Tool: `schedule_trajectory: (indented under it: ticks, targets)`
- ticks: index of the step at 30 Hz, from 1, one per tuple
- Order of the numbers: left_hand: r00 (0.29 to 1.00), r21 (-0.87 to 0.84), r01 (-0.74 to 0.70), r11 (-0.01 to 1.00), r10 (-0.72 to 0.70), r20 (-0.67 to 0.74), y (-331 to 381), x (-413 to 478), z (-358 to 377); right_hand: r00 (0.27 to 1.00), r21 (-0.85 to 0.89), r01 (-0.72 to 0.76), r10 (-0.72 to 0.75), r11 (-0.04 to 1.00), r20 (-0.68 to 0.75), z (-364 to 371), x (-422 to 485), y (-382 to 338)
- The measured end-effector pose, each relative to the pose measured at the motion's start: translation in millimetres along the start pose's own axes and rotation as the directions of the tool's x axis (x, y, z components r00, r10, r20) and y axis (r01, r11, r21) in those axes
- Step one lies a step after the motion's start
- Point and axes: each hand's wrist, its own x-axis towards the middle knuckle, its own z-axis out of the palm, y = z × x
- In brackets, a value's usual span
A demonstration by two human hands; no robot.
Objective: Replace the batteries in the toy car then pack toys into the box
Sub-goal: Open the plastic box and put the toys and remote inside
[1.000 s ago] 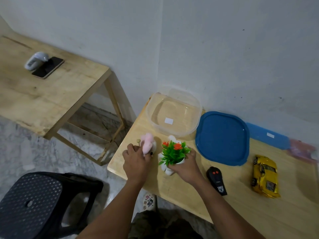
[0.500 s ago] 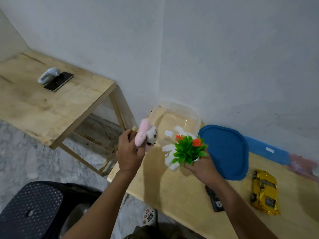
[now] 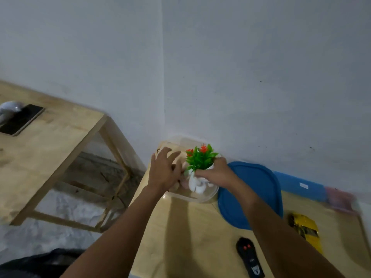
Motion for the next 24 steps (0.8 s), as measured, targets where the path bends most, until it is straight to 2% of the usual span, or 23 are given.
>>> schedule_trajectory:
  ticks: [2, 4, 6, 8, 11, 13, 17, 20, 22, 24]
  targets:
    - [0.988, -0.101, 0.128, 0.987, -0.136, -0.070, -17, 2, 6, 1.000, -0.057, -0.011, 0.012, 0.998, 0.024, 5, 7, -8]
    - [0.962, -0.220, 0.269, 0.938, -0.274, 0.005, -26, 1, 10, 0.999, -0.115, -0.026, 0.031, 0.993, 0.044, 13, 11, -16]
    - [0.942, -0.299, 0.335, 0.893, -0.322, 0.094, -32, -1, 11, 0.997, -0.172, -0.043, 0.053, 0.984, 0.054, 22, 14, -23]
    - [0.929, -0.325, 0.369, 0.871, -0.348, 0.124, -33, -4, 9, 0.999, -0.233, -0.032, 0.036, 0.972, 0.009, 31, 15, -28]
    - [0.923, -0.330, 0.384, 0.862, -0.370, 0.109, -33, -5, 11, 0.985, -0.432, 0.027, -0.097, 0.901, -0.140, 41, 4, -36]
    - [0.932, -0.328, 0.361, 0.873, -0.353, 0.084, -30, -6, 11, 0.965, -0.560, 0.071, -0.198, 0.826, -0.171, 47, -5, -35]
    - [0.934, -0.332, 0.354, 0.874, -0.347, 0.082, -29, -6, 10, 0.976, -0.672, 0.168, -0.218, 0.721, 0.010, 47, -21, -17]
    - [0.932, -0.329, 0.361, 0.873, -0.353, 0.086, -30, -5, 10, 0.977, -0.721, 0.211, -0.155, 0.660, 0.145, 36, -28, -4]
    - [0.933, -0.312, 0.357, 0.881, -0.349, 0.084, -30, -5, 10, 0.972, -0.760, 0.235, -0.161, 0.606, 0.173, 28, -30, 0]
    - [0.933, -0.315, 0.358, 0.879, -0.348, 0.089, -31, -4, 11, 0.966, -0.764, 0.235, -0.234, 0.600, 0.114, 24, -30, -2]
